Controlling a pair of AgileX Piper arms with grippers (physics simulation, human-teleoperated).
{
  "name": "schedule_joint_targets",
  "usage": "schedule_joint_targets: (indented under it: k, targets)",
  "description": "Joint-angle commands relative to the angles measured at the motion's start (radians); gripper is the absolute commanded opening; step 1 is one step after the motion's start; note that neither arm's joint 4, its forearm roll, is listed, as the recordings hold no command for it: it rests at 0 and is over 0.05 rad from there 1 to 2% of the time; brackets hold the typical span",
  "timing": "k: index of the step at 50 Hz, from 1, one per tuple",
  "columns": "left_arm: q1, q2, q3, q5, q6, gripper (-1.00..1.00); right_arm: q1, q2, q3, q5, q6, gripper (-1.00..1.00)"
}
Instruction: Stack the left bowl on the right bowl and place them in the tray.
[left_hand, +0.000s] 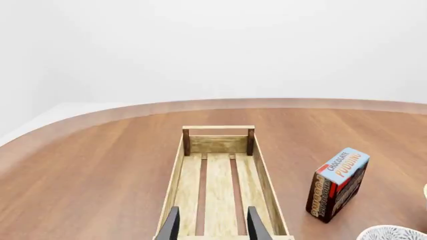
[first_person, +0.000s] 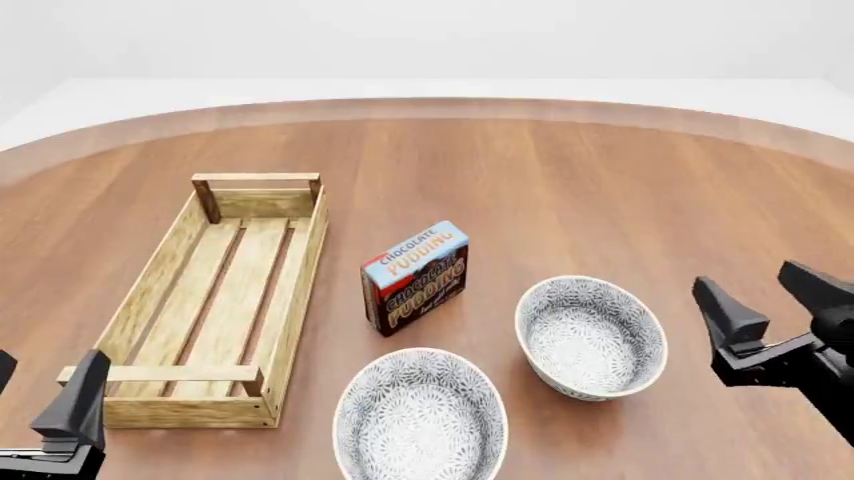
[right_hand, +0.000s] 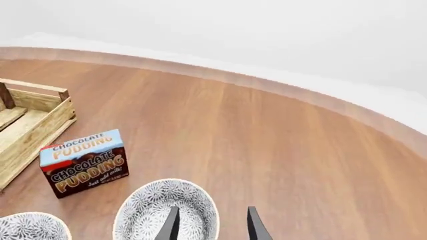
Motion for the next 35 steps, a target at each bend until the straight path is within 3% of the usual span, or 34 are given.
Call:
schedule_joint_targets:
  k: [1,15,29,35]
  targets:
    - [0.0,0.0,0.0,0.0,0.0,1.0,0.128,0.252,-0.242,0.128,-0.077,1.0]
    - [0.0,0.0,0.0,0.0,0.0,1.0,0.354,0.616,-0.411,0.195,-0.044,1.0]
    - [0.0,0.0,0.0,0.0,0.0,1.0,0.486,0.773,-0.538,0.261,-0.053,1.0]
    - [0.0,0.0,0.0,0.0,0.0,1.0,0.5,0.827,-0.557,0.263,-0.067,1.0]
